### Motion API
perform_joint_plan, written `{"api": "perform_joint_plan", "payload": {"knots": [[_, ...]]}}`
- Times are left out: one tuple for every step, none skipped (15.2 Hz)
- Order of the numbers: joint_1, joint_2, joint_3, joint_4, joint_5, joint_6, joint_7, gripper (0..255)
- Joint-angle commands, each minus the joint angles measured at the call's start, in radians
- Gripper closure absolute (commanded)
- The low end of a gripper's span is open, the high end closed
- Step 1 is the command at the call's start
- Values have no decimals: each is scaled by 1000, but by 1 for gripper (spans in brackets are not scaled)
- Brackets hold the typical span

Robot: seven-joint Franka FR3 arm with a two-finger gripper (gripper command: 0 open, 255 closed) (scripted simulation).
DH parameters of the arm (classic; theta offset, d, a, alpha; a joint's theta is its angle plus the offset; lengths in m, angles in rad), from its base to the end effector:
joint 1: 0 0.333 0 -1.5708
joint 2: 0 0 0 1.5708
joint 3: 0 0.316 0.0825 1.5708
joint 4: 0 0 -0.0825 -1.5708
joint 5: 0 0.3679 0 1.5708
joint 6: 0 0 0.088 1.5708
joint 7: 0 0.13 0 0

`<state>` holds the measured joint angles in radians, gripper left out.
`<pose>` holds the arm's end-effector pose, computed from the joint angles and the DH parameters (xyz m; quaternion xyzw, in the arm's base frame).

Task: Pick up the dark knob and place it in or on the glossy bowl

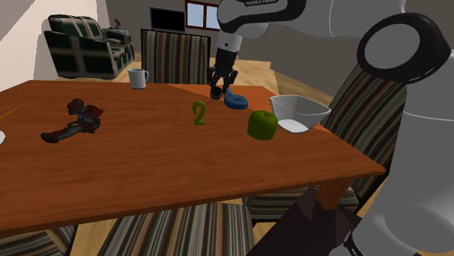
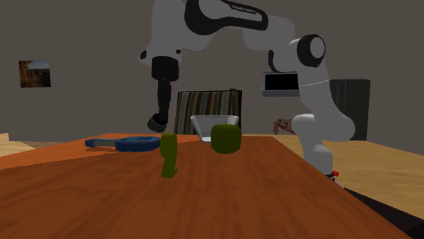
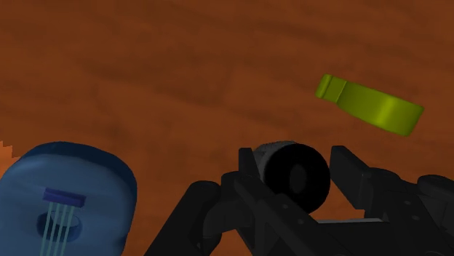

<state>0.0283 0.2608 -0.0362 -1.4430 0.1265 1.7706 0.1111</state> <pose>0.6334 0.0115 0.5270 -0.9954 0.0690 -0.0304 0.0594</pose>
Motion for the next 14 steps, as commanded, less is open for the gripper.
{"api": "perform_joint_plan", "payload": {"knots": [[-2,1,-1,33,-1,-32,2,255],[-2,3,-1,50,-1,-47,3,255],[-2,6,-1,67,-1,-61,5,255],[-3,9,-1,85,-1,-76,6,255],[-3,12,-1,103,-1,-91,8,255],[-3,16,-1,122,-1,-106,9,255],[-4,20,-1,142,-1,-122,11,255],[-4,25,-1,162,-1,-137,12,255],[-5,30,-1,183,-1,-153,14,255],[-5,35,-1,205,-1,-169,15,255],[-6,41,-1,227,0,-186,17,255],[-7,48,-1,250,0,-203,19,255],[-7,55,-1,275,0,-220,20,255],[-8,62,-1,300,0,-237,22,255]]}}
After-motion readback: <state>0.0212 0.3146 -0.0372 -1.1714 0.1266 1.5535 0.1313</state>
